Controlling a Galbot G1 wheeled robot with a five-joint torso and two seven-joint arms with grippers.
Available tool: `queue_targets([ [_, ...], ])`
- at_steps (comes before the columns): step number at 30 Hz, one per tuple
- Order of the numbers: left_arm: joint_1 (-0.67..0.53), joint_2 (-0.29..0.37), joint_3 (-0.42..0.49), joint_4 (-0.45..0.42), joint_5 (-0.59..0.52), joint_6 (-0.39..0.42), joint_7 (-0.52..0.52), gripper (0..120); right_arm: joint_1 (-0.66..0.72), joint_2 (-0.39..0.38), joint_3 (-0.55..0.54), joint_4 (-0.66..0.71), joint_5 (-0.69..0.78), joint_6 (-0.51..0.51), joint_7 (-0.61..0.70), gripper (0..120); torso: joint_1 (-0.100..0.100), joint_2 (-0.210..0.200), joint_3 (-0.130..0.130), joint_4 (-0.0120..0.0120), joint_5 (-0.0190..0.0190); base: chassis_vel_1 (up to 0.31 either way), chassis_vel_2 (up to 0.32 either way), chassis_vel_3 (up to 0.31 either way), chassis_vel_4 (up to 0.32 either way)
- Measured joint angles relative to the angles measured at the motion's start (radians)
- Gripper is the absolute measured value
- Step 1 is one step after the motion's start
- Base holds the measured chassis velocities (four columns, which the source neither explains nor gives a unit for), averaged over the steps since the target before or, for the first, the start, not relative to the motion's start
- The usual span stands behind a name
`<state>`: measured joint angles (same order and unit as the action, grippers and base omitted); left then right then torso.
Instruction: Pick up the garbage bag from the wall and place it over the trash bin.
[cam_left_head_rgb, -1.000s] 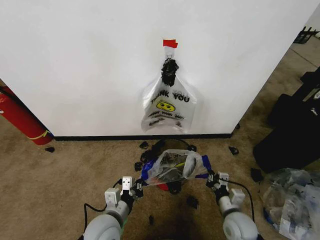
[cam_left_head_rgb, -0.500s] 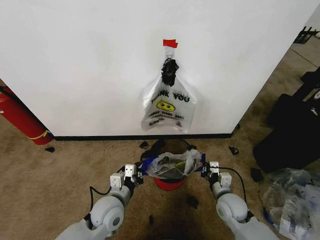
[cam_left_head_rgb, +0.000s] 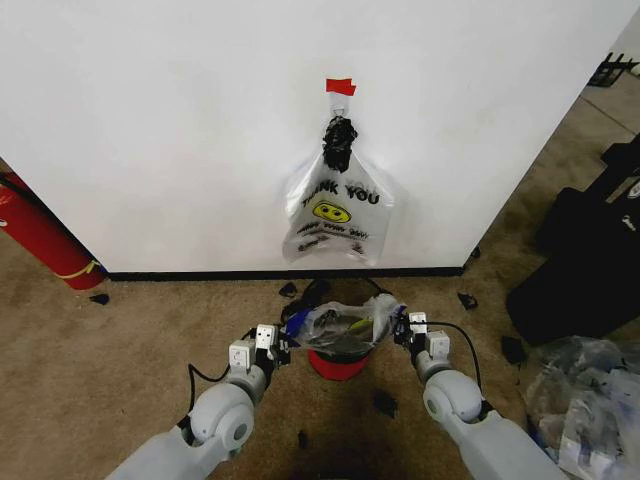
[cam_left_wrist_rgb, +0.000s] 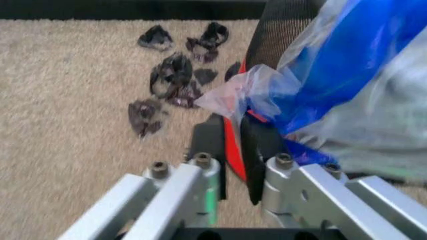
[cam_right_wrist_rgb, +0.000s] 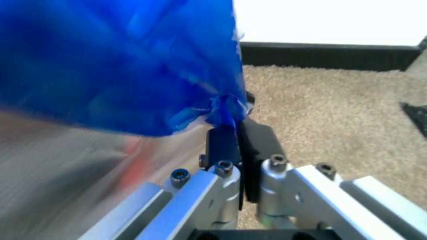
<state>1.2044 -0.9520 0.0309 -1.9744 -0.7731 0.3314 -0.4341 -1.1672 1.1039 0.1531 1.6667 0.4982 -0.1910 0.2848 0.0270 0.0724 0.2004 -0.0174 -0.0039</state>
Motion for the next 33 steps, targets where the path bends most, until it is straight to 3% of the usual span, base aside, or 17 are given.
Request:
queue_targets([
  [10, 0.216, 0.006, -0.097, -0.105, 0.179, -0.073, 0.062, 46, -0.194, 0.008, 0.124, 0.085, -0.177, 0.138, -0.095, 36, 0.000, 0.000, 0.000, 0.0001, 0.0000, 0.000, 0.000, 0.000, 0.000],
  [15, 0.336, -0.023, -0.121, -0.171, 0.289, -0.148, 0.083, 67, -0.303, 0.031, 0.226, 0.101, -0.282, 0.304, -0.195, 57, 0.000, 0.000, 0.000, 0.0000, 0.0000, 0.000, 0.000, 0.000, 0.000],
  [24, 0.444, -0.031, -0.137, -0.262, 0.395, -0.269, 0.098, 98, -0.412, 0.080, 0.362, 0.135, -0.352, 0.488, -0.272, 90, 0.000, 0.000, 0.000, 0.0002, 0.0001, 0.000, 0.000, 0.000, 0.000],
  [25, 0.444, -0.031, -0.137, -0.262, 0.395, -0.269, 0.098, 98, -0.412, 0.080, 0.362, 0.135, -0.352, 0.488, -0.272, 90, 0.000, 0.000, 0.000, 0.0002, 0.0001, 0.000, 0.000, 0.000, 0.000],
  [30, 0.392, -0.017, -0.139, -0.277, 0.395, -0.348, 0.129, 100, -0.502, 0.176, 0.461, 0.179, -0.371, 0.712, -0.329, 100, 0.000, 0.000, 0.000, 0.0003, 0.0000, 0.000, 0.000, 0.000, 0.000],
  [33, 0.338, -0.023, -0.134, -0.263, 0.394, -0.366, 0.147, 100, -0.549, 0.234, 0.490, 0.231, -0.373, 0.742, -0.309, 100, 0.000, 0.000, 0.000, -0.0001, 0.0003, 0.000, 0.000, 0.000, 0.000],
])
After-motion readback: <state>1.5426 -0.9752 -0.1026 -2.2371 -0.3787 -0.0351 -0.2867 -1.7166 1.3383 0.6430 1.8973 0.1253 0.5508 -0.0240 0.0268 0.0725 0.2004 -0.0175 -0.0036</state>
